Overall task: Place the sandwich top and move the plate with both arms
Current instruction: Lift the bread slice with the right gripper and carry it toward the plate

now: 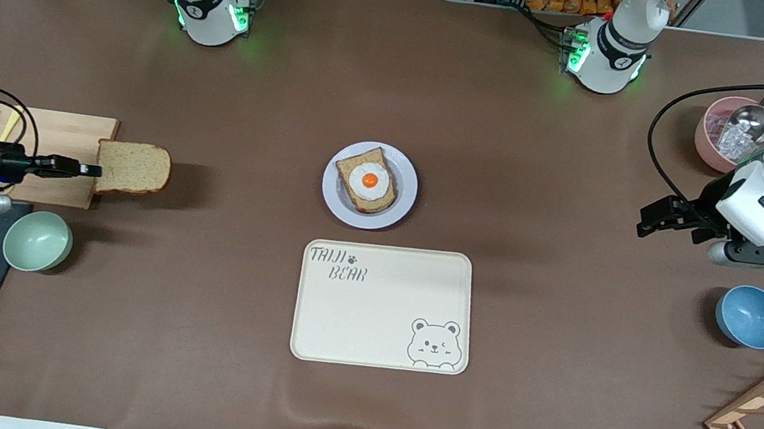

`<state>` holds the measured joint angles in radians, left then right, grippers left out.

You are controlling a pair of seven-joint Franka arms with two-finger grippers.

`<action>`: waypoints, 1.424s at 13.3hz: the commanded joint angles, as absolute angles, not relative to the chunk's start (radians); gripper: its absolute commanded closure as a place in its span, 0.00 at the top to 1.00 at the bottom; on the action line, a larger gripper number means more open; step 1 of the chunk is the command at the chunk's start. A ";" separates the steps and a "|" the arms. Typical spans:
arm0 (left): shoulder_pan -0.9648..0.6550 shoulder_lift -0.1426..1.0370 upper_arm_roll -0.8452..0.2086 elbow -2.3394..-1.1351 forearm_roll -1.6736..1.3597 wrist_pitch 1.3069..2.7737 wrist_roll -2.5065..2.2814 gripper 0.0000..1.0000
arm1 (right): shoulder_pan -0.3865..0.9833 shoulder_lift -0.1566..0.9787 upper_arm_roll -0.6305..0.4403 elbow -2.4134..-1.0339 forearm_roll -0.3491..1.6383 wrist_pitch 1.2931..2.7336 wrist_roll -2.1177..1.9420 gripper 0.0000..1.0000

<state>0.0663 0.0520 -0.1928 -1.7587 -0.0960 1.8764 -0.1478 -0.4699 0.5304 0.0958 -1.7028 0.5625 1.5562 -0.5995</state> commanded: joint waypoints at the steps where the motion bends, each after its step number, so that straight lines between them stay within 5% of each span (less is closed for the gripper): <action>1: 0.074 0.034 -0.196 -1.775 -0.117 1.885 -0.152 1.00 | -0.396 0.476 0.087 -1.804 0.664 1.589 -0.591 0.00; 8: 0.074 0.031 -0.196 -1.850 -0.153 1.920 -0.147 1.00 | -0.269 0.460 0.089 -1.902 0.813 1.614 -0.584 0.00; 19: 0.060 0.077 -0.209 -1.910 -0.253 2.016 -0.160 1.00 | 0.033 0.388 0.089 -2.069 1.078 1.978 -0.509 0.00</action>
